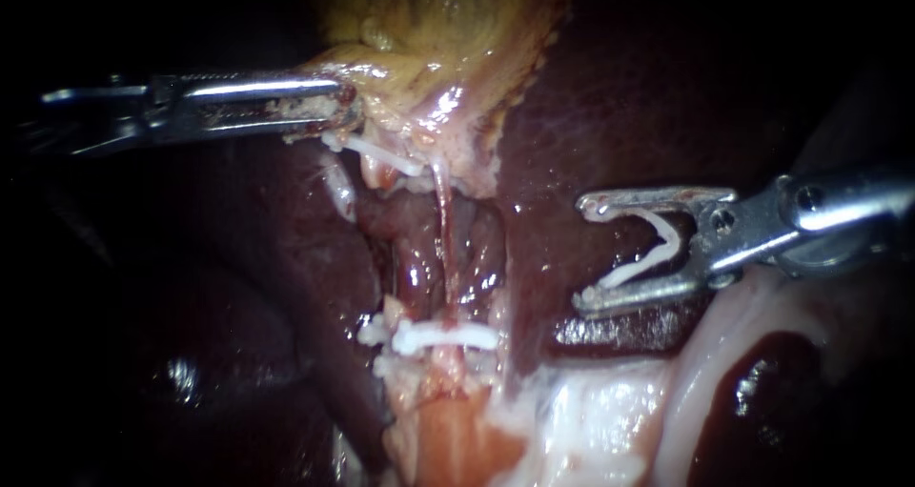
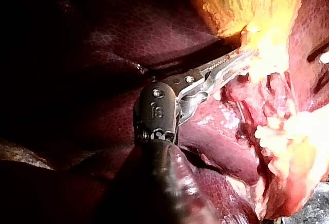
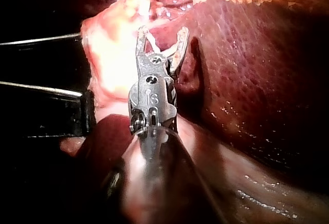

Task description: Clipping second clip right tube

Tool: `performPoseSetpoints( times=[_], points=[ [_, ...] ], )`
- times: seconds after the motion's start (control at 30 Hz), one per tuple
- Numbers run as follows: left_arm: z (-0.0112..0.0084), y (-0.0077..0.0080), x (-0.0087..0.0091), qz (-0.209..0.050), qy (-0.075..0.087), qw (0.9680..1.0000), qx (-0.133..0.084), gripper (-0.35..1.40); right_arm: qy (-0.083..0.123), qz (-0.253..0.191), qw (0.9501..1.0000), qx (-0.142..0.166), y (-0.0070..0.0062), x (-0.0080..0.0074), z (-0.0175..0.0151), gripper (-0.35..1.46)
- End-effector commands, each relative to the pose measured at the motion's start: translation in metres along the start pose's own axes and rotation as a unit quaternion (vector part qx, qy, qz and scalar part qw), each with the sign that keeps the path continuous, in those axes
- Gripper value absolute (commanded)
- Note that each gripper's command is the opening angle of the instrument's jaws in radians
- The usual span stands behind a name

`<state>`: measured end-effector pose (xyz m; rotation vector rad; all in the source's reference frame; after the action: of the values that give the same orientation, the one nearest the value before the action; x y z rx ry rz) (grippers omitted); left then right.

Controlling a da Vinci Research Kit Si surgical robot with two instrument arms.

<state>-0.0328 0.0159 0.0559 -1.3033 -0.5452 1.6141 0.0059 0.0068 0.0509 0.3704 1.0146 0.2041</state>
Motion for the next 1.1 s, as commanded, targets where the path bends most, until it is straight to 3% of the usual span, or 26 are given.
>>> performPoseSetpoints(
  times=[0.03, 0.3, 0.5, 0.63, 0.87, 1.1],
  points=[
    [-0.0001, 0.0000, 0.0000, 0.000, 0.000, 1.0000, -0.001, -0.35, 0.000, 0.000, 1.0000, 0.000, 0.0000, 0.0000, 0.0000, 0.50],
    [-0.0027, 0.0011, 0.0015, -0.005, -0.005, 0.9999, -0.008, -0.35, 0.000, 0.000, 1.0000, 0.000, 0.0000, 0.0000, 0.0000, 0.50],
    [-0.0071, 0.0019, 0.0035, -0.011, 0.010, 0.9999, -0.002, -0.35, 0.000, 0.000, 1.0000, 0.000, 0.0000, 0.0000, 0.0000, 0.50],
    [-0.0090, 0.0018, 0.0042, -0.014, 0.016, 0.9998, 0.003, -0.35, 0.000, 0.000, 1.0000, 0.000, 0.0000, 0.0000, 0.0000, 0.50],
    [-0.0090, 0.0018, 0.0043, -0.015, 0.019, 0.9997, 0.003, -0.35, 0.003, 0.001, 1.0000, 0.008, 0.0001, 0.0004, 0.0002, 0.50],
    [-0.0091, 0.0020, 0.0042, -0.015, 0.019, 0.9997, 0.003, -0.35, 0.001, 0.087, 0.9937, 0.070, 0.0006, 0.0021, 0.0029, 0.49]
  ],
)
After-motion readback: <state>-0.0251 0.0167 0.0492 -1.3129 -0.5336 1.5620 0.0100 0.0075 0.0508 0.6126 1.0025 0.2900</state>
